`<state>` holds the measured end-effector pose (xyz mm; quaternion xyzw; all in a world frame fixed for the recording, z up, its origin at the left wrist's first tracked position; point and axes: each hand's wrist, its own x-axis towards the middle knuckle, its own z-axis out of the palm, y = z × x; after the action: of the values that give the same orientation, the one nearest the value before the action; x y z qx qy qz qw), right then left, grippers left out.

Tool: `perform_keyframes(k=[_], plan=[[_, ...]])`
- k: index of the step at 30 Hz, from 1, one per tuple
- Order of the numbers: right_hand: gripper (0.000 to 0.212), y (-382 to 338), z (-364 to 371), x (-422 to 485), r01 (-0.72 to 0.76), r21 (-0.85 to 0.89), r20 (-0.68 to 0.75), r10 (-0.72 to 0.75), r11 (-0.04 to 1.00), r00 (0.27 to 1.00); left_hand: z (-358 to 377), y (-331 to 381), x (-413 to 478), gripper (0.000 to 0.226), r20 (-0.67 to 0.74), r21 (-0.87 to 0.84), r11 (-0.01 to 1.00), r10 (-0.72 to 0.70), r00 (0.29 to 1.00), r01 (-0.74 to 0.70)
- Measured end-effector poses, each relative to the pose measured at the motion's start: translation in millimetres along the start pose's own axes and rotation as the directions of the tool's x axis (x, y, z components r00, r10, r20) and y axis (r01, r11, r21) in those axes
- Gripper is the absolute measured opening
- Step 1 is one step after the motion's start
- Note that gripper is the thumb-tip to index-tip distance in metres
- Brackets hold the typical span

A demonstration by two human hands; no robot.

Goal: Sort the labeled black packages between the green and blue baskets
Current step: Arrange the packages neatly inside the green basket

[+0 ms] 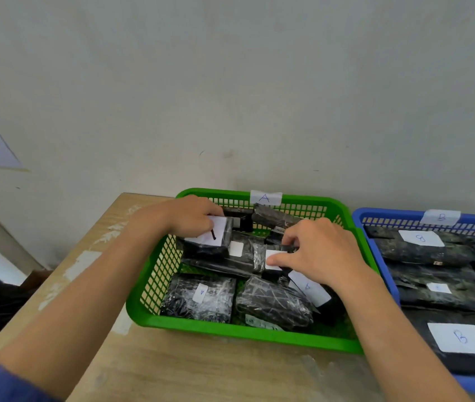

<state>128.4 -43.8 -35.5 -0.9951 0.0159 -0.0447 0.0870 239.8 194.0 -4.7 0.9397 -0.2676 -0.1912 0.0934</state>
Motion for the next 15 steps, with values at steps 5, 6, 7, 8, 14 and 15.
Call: perform_keyframes(k=[5,6,7,8,14,15], plan=[[0.065,-3,-1,-1,-0.049,-0.023,-0.149,0.045,0.999,0.988,6,19,15,0.035,-0.269,0.127,0.991,0.077,0.960,-0.044],[0.056,-2,-1,0,-0.062,-0.002,-0.212,0.060,0.998,0.975,11,24,19,0.034,-0.313,0.177,0.984,0.092,0.945,-0.037],[0.042,-1,-2,1,-0.059,0.028,-0.275,0.064,0.998,0.959,16,27,22,0.034,-0.349,0.224,0.974,0.104,0.931,-0.025],[0.024,-1,-3,1,-0.052,0.050,-0.310,0.065,0.997,0.949,21,30,24,0.034,-0.379,0.252,0.968,0.109,0.919,-0.011],[0.046,5,8,11,-0.045,0.055,-0.095,0.050,0.997,0.994,36,35,33,0.031,-0.485,0.283,0.958,0.109,0.868,0.038],[0.048,7,10,12,-0.065,0.035,-0.066,0.067,0.997,0.996,38,34,34,0.034,-0.489,0.282,0.959,0.108,0.866,0.040]])
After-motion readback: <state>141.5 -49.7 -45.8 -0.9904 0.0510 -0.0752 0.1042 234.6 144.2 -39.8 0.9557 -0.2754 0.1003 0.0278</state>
